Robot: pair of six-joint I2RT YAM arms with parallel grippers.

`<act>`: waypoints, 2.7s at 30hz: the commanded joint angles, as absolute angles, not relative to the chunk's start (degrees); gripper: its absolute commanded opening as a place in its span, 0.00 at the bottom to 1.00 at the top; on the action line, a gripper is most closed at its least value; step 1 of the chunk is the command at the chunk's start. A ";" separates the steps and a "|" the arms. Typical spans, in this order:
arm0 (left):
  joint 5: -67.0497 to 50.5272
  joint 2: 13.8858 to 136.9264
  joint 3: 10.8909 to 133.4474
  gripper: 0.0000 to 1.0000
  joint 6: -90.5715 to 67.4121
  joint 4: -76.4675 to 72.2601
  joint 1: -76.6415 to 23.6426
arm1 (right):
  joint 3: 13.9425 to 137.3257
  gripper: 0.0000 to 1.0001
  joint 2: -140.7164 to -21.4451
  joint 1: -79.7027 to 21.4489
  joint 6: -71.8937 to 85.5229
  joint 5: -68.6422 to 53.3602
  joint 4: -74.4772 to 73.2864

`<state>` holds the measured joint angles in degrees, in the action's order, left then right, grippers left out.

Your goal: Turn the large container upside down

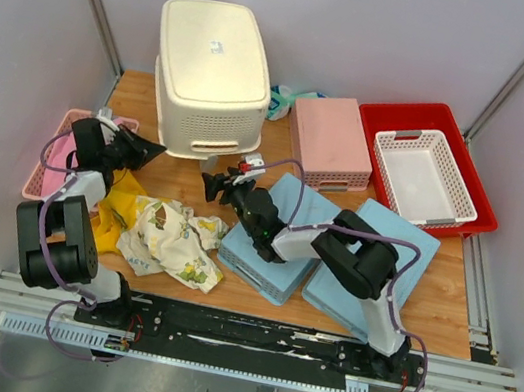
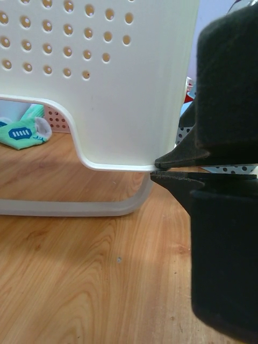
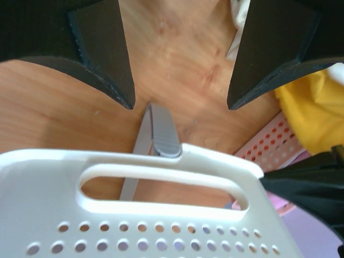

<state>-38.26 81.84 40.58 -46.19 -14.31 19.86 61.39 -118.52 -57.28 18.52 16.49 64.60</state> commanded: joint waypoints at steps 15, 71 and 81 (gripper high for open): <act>-39.74 79.81 42.40 0.00 -41.58 -7.21 20.22 | 75.92 0.48 -135.11 -58.75 11.65 21.08 77.40; -50.40 78.10 41.67 0.69 -43.65 -12.39 20.32 | 58.01 0.73 -97.14 -55.25 26.07 22.37 40.05; -59.18 83.90 42.76 0.80 -54.79 -31.43 18.27 | 52.26 0.74 -87.64 -51.54 30.53 15.43 35.47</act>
<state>-54.39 81.60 41.87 -48.16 -19.79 19.92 54.59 -91.57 -53.34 27.09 18.11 38.02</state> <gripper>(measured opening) 0.797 0.738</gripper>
